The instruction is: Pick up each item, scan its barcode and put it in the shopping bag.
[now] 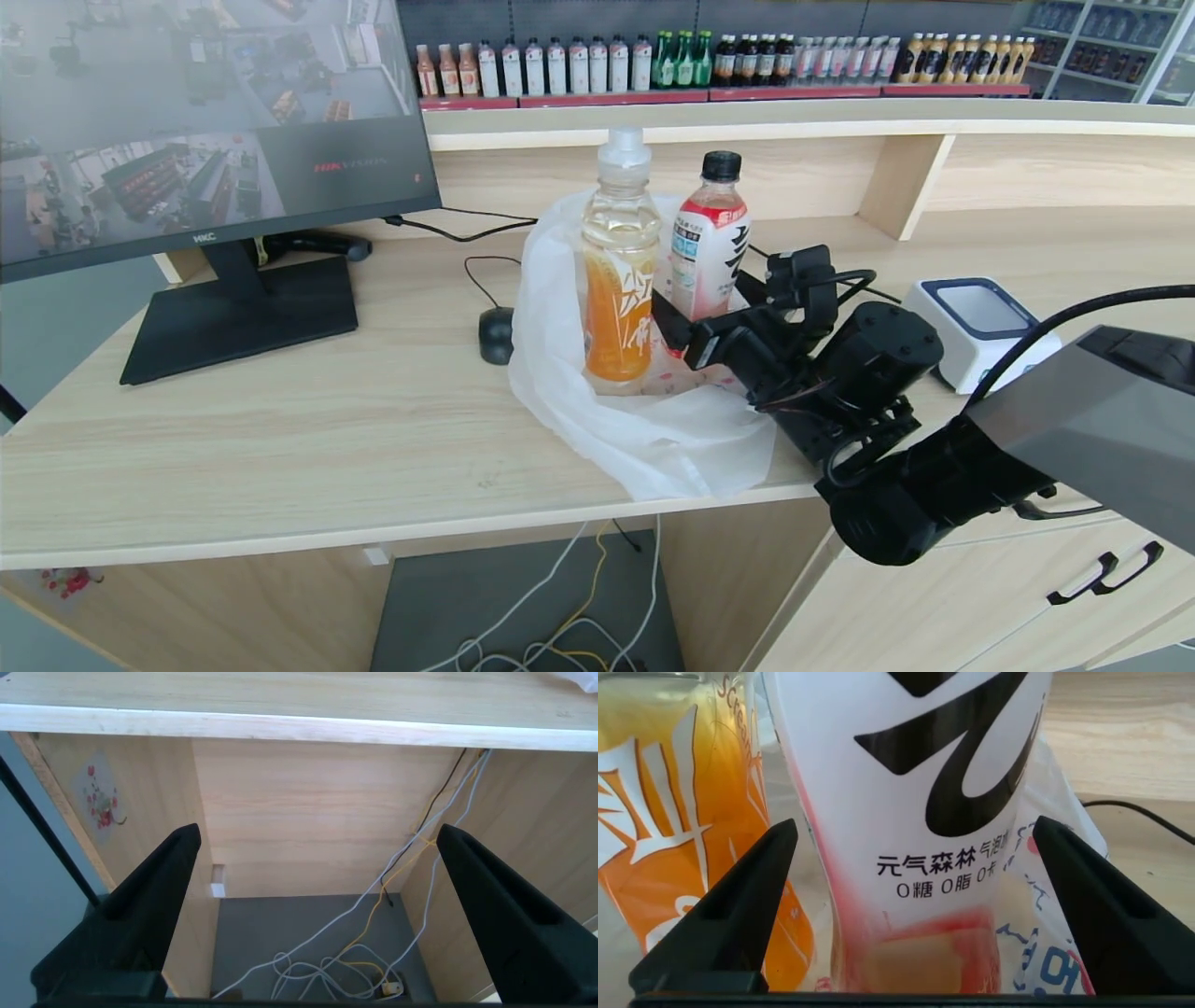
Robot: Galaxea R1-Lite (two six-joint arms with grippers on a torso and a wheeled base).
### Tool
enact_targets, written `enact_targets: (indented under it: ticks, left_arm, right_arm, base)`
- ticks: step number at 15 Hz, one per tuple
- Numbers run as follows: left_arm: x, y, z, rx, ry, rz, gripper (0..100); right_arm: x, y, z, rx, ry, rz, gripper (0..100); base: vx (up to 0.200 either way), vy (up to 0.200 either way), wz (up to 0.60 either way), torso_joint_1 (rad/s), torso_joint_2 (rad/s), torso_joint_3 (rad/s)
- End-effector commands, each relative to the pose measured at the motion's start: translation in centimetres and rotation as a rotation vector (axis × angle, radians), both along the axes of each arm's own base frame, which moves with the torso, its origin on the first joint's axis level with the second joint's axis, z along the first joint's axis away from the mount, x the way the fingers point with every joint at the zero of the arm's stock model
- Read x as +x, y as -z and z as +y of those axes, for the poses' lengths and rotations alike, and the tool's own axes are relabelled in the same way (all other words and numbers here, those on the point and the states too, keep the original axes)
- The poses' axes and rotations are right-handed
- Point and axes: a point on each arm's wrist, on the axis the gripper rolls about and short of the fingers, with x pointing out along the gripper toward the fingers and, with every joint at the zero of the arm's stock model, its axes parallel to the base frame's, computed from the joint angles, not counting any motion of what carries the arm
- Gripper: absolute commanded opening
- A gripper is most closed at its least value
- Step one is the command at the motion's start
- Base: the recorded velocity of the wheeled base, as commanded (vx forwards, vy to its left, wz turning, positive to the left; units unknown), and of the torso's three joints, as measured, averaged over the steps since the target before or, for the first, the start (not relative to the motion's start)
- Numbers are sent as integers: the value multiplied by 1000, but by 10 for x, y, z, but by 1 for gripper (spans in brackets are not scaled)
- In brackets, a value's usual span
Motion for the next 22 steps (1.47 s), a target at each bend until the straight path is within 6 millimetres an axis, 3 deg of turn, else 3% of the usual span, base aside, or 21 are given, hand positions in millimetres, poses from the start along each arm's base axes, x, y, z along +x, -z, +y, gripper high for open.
enact_targets:
  ticks: [1,8,13,17,20,22]
  left_arm:
    - [0,0,0,0,0,0,100]
    - [0,0,0,0,0,0,100]
    - [0,0,0,0,0,0,100]
    - [0,0,0,0,0,0,100]
    - [0,0,0,0,0,0,100]
    - [0,0,0,0,0,0,100]
  right_arm:
    - [-1,0,-3,-2,4,3,100]
    - [-13,-10,-11,0,10,-4,100]
    - [-36,-26,-24,8,8,-16,100]
    - [-65,-35,-30,22,-20,-8,100]
    - [-104,-59,-57,48,-11,-55,100]
    - [-135,-60,-82,45,17,-51,100]
  base:
    - [0,0,0,0,0,0]
    - [0,0,0,0,0,0]
    - [0,0,0,0,0,0]
    - [0,0,0,0,0,0]
    - [0,0,0,0,0,0]
    - [0,0,0,0,0,0]
